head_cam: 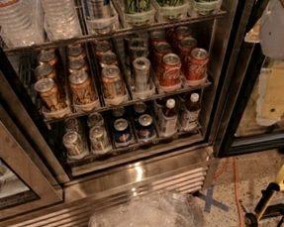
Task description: Pick green can from top shelf of fridge
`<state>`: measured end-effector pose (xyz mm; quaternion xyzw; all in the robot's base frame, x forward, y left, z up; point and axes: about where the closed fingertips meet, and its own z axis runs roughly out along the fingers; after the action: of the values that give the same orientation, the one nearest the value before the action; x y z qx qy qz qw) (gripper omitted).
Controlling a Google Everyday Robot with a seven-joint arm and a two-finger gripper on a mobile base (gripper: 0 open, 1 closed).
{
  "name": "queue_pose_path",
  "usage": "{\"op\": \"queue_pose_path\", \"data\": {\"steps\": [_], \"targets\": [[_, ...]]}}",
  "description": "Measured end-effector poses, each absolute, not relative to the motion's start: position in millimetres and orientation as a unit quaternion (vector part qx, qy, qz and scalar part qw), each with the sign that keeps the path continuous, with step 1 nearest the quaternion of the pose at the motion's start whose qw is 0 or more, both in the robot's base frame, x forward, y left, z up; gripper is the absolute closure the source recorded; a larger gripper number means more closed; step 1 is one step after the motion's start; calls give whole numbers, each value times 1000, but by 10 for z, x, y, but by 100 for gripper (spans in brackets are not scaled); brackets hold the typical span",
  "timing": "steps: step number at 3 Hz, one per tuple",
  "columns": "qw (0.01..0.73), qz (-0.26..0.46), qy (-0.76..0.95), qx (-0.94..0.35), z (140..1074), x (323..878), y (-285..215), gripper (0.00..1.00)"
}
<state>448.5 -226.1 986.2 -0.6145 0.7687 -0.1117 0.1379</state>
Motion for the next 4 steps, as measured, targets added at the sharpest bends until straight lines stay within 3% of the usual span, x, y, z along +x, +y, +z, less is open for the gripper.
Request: {"op": "queue_pose_path", "data": {"steps": [2,3,4], "targets": [[146,-114,761,-622,9899,4477,-2222,0],[69,-111,763,-633,9524,4522,-2047,0],[53,-143,767,-623,9567,4649,-1937,0]]}}
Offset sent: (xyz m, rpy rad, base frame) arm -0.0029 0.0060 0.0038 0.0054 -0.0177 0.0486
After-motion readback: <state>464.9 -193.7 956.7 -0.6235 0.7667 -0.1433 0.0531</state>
